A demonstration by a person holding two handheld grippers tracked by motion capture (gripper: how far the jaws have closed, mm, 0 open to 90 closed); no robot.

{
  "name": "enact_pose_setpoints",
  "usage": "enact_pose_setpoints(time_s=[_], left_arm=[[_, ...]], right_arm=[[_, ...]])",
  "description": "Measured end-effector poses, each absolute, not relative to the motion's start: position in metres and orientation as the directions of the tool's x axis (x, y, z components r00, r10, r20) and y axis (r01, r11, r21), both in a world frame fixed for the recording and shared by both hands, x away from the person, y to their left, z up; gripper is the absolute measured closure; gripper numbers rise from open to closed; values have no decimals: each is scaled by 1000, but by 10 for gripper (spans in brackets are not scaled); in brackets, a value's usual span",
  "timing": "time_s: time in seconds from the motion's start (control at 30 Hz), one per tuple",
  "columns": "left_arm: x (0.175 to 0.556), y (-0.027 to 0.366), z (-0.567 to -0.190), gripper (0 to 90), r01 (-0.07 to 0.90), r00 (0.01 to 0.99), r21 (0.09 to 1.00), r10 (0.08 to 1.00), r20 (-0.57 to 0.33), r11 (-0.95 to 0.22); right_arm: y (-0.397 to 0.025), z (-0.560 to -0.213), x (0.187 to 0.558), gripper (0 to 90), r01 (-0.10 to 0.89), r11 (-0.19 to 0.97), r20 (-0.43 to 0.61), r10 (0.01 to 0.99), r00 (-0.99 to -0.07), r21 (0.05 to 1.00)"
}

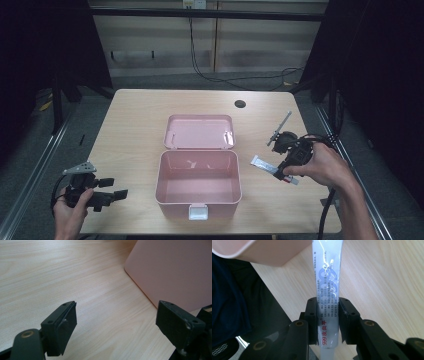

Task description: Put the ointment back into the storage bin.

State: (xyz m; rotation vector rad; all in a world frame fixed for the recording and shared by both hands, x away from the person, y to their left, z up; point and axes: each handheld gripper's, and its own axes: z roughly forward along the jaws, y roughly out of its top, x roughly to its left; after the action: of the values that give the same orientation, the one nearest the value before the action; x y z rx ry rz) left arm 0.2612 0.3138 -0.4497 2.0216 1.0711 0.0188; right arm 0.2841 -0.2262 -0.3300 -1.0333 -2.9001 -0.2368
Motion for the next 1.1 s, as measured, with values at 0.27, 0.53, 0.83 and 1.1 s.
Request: enact_pose_setpoints(time_s=[0.27, 0.53, 0.83, 1.1], left_arm=[[261, 314, -450, 170, 680, 636, 673, 690, -345, -291], [261, 314, -450, 170, 679, 638, 673, 689, -343, -294], [261, 314, -449, 170, 678, 639, 673, 688, -343, -294], [261, 313, -450, 177, 678, 641, 673, 687, -342, -297]], right_arm=[[-218, -313, 286, 713, 611, 777, 99, 603, -791, 154], [-206, -304, 286, 713, 575, 803, 101, 566, -818, 156], [-189, -300, 285, 713, 529, 831, 114, 516, -849, 174], [-168, -299, 287, 714, 481, 858, 102, 470, -876, 177]])
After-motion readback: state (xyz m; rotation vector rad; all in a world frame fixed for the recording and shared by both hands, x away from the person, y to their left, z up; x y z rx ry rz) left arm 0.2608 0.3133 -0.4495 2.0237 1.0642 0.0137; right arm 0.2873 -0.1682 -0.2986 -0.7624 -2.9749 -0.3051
